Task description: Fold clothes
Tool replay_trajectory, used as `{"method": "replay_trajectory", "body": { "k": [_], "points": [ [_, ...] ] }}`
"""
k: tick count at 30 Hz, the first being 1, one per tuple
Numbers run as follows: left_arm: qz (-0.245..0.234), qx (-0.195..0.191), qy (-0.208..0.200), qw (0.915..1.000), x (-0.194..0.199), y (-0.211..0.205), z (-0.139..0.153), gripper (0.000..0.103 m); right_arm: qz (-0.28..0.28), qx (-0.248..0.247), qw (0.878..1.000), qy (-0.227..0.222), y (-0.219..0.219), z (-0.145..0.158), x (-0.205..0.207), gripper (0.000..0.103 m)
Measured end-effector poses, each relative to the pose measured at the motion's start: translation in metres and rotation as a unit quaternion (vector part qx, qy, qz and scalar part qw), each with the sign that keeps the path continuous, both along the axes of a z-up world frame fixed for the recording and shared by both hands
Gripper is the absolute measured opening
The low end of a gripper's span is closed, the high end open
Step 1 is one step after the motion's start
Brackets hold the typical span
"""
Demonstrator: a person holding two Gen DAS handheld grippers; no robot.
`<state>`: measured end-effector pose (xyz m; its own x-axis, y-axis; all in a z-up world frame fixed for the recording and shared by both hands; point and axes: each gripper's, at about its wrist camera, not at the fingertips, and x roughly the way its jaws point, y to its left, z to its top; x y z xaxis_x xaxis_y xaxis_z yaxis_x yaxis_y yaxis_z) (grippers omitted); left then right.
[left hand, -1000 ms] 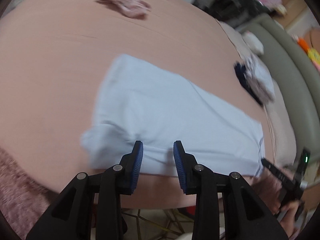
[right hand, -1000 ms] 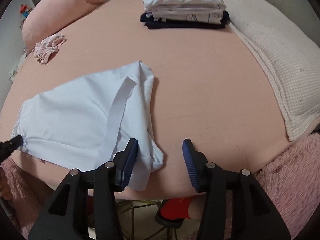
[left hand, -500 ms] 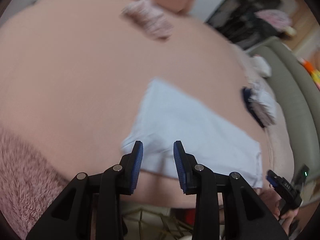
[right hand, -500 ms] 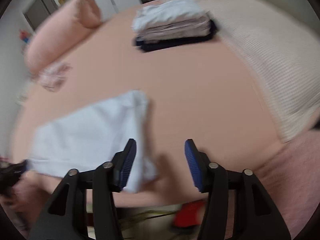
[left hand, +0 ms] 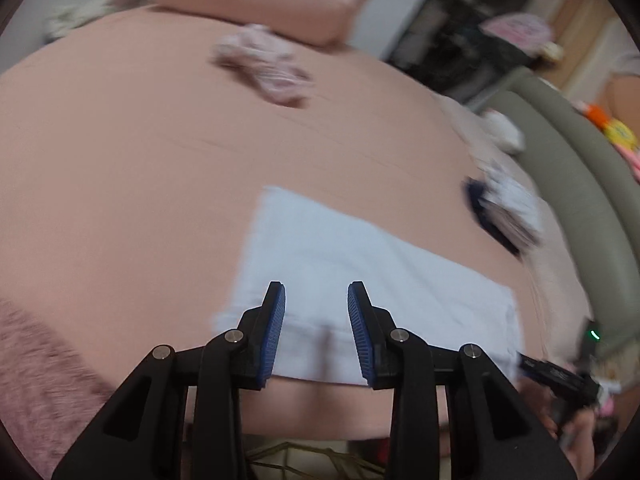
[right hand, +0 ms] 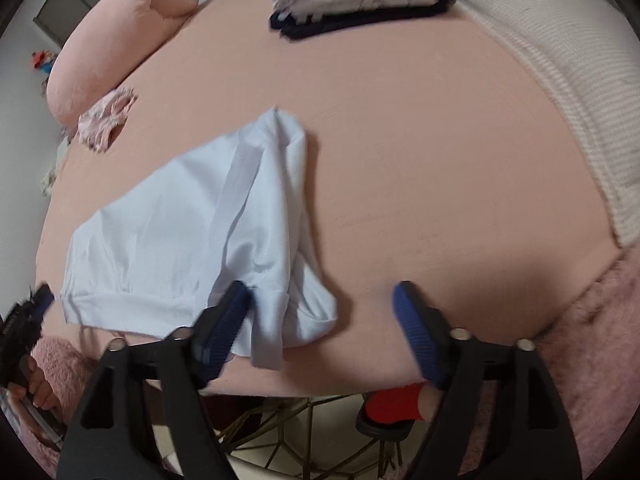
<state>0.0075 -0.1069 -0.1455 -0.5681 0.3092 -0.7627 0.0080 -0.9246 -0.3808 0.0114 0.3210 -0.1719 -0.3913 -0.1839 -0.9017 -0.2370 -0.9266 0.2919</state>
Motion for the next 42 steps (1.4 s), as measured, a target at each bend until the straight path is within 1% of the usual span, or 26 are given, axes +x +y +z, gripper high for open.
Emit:
{"method": "replay_trajectory", "body": {
  "k": [1,3,5,6,7,8,11,13,15,17,19,21,22,25,28,29,32,33,34,35,36,37,38,40,41,42],
  "points": [
    [-0.014,-0.005,-0.013,0.9998,-0.005,0.006,-0.005,0.034,0.008,0.004,1.000,0.000,-0.003,-0.002,-0.002,0.083],
    [-0.026,-0.018,-0.048,0.9983,-0.014,0.013,-0.017,0.034,0.021,0.007,1.000,0.004,-0.007,-0.002,-0.004,0.075],
    [-0.022,-0.011,-0.061,0.9978,-0.013,0.008,-0.021,0.034,0.033,0.008,0.999,0.009,-0.010,-0.001,-0.005,0.050],
    [-0.021,-0.007,-0.067,0.9975,-0.012,0.006,-0.023,0.034,0.037,0.002,0.999,0.012,-0.010,-0.001,-0.006,0.041],
    [-0.019,-0.004,-0.074,0.9971,-0.012,0.004,-0.025,0.034,0.039,-0.012,0.999,0.014,-0.009,-0.001,-0.007,0.028],
    [-0.017,0.000,-0.080,0.9967,-0.011,0.002,-0.027,0.034,0.041,-0.021,0.999,0.018,-0.008,0.001,-0.008,0.022],
    [-0.011,0.010,-0.099,0.9950,-0.010,-0.005,-0.032,0.034,0.039,-0.033,0.998,0.036,-0.006,0.011,-0.010,0.017],
    [-0.011,0.022,-0.098,0.9948,-0.008,-0.008,-0.033,0.035,0.043,-0.055,0.995,0.066,-0.009,0.031,-0.012,0.017],
    [-0.011,0.058,-0.093,0.9939,-0.011,-0.010,-0.034,0.035,0.060,-0.063,0.991,0.097,-0.019,0.056,-0.021,0.017],
    [-0.011,0.094,-0.088,0.9916,-0.014,-0.013,-0.034,0.035,0.092,-0.054,0.986,0.126,-0.039,0.083,-0.031,0.017],
    [-0.012,0.130,-0.083,0.9879,-0.018,-0.015,-0.034,0.035,0.137,-0.050,0.978,0.150,-0.067,0.107,-0.046,0.017],
    [-0.012,0.166,-0.078,0.9830,-0.021,-0.018,-0.034,0.036,0.179,-0.043,0.970,0.159,-0.098,0.119,-0.061,0.017],
    [-0.012,0.184,-0.075,0.9801,-0.023,-0.019,-0.034,0.040,0.205,-0.039,0.965,0.158,-0.116,0.121,-0.068,0.017],
    [-0.013,0.237,-0.067,0.9692,-0.027,-0.023,-0.035,0.042,0.267,-0.038,0.952,0.142,-0.173,0.110,-0.084,0.017],
    [-0.013,0.289,-0.058,0.9555,-0.032,-0.026,-0.035,0.056,0.312,-0.040,0.942,0.114,-0.220,0.083,-0.091,0.019],
    [-0.011,0.296,-0.059,0.9532,-0.035,-0.025,-0.037,0.057,0.318,-0.034,0.942,0.103,-0.230,0.071,-0.090,0.020],
    [0.000,0.290,-0.074,0.9542,-0.045,-0.017,-0.047,0.059,0.322,-0.024,0.944,0.063,-0.248,0.034,-0.088,0.023],
    [0.000,0.289,-0.078,0.9540,-0.050,-0.010,-0.051,0.059,0.318,-0.032,0.946,0.062,-0.248,0.030,-0.086,0.024],
    [-0.005,0.295,-0.082,0.9521,-0.054,-0.002,-0.054,0.059,0.316,-0.042,0.945,0.070,-0.246,0.032,-0.081,0.031],
    [-0.014,0.303,-0.084,0.9490,-0.055,0.002,-0.055,0.059,0.318,-0.051,0.943,0.080,-0.243,0.036,-0.077,0.039],
    [-0.020,0.308,-0.084,0.9474,-0.056,0.008,-0.055,0.059,0.320,-0.061,0.941,0.089,-0.239,0.042,-0.073,0.043],
    [-0.025,0.310,-0.080,0.9471,-0.056,0.014,-0.054,0.060,0.322,-0.073,0.939,0.097,-0.236,0.048,-0.069,0.049],
    [-0.029,0.308,-0.079,0.9476,-0.056,0.018,-0.054,0.060,0.322,-0.086,0.937,0.102,-0.231,0.055,-0.065,0.057],
    [-0.032,0.304,-0.082,0.9487,-0.056,0.023,-0.054,0.060,0.318,-0.109,0.936,0.103,-0.216,0.062,-0.058,0.064],
    [-0.030,0.307,-0.082,0.9478,-0.056,0.022,-0.055,0.060,0.310,-0.112,0.938,0.106,-0.206,0.063,-0.054,0.064],
    [-0.029,0.309,-0.083,0.9469,-0.056,0.022,-0.055,0.060,0.293,-0.104,0.945,0.106,-0.196,0.060,-0.053,0.064]
  ]
}}
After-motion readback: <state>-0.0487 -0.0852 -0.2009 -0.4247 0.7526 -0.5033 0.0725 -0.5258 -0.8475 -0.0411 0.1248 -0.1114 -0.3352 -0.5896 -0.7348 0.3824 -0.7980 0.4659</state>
